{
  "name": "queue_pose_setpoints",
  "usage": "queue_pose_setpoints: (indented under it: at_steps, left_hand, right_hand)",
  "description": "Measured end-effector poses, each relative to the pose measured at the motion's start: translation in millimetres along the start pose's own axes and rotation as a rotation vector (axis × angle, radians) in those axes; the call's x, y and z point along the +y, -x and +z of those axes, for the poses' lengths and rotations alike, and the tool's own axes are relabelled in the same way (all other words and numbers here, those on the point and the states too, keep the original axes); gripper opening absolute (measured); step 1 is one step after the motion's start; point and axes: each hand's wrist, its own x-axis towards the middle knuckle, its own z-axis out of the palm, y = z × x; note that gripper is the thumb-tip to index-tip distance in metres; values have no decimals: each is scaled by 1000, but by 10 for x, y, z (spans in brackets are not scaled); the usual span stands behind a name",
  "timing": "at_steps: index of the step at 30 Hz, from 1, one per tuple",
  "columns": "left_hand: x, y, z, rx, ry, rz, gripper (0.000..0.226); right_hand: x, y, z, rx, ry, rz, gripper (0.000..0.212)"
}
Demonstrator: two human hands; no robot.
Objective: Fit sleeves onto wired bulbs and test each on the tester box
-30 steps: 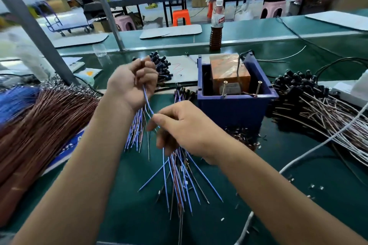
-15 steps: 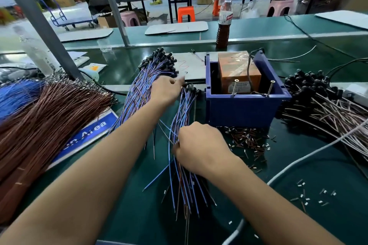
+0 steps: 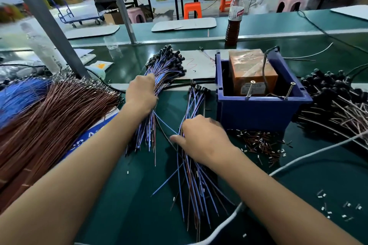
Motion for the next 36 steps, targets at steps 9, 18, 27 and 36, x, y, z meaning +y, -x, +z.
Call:
queue_pose_setpoints:
  at_steps: [9, 18, 27, 36]
  left_hand:
    - [-396, -100, -532, -202, 153, 19, 50]
    - [-449, -75, -603, -157, 137, -102, 14]
    - [226, 7, -85, -117, -152, 52, 37]
    - [272, -231, 89, -166, -246, 39, 30]
  right_hand:
    - [184, -113, 7, -86, -132, 81, 56]
    - [-216, -260, -35, 25, -60, -32, 40]
    - [-433, -379, 72, 14, -267, 33, 21]
    - [-565, -257, 152, -124, -550, -33, 34]
